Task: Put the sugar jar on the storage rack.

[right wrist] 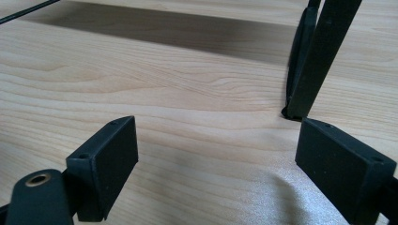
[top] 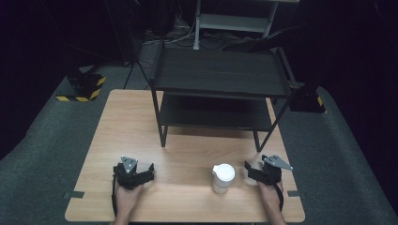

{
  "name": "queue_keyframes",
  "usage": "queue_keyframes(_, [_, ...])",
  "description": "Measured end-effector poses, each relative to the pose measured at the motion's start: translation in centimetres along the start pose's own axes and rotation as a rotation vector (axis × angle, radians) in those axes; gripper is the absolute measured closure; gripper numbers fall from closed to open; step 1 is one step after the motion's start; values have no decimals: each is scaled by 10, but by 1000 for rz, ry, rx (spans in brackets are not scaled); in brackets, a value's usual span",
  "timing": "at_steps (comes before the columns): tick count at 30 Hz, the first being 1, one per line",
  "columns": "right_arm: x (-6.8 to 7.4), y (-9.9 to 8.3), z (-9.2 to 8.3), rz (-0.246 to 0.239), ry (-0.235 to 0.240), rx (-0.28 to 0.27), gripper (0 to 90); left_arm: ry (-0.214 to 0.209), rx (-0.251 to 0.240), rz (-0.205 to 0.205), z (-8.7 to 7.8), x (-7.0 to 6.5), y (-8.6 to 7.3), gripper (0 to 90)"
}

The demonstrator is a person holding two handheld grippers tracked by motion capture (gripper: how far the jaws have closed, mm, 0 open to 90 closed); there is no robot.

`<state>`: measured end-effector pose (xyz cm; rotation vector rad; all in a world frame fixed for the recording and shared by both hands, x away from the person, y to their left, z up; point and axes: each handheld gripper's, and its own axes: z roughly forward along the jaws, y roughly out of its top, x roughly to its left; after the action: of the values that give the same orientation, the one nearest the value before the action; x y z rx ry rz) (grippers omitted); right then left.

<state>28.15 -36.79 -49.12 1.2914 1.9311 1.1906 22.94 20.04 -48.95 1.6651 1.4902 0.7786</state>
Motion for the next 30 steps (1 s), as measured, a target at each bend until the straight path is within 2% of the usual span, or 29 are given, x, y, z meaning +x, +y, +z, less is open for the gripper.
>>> queue_keyframes(19, [1, 1, 1, -12, -3, 8, 119, -3, -6, -7, -1, 1, -1, 18])
queue_keyframes(26, [-4, -1, -2, 25, 2, -14, 97, -6, -6, -7, -1, 1, -1, 18])
queue_keyframes(29, [-3, 1, -3, 11, 2, -7, 78, -7, -9, -10, -1, 2, -1, 18])
queue_keyframes(30, [-3, 2, -4, -2, 21, 2, 78, -7, -9, -10, -1, 2, -1, 18])
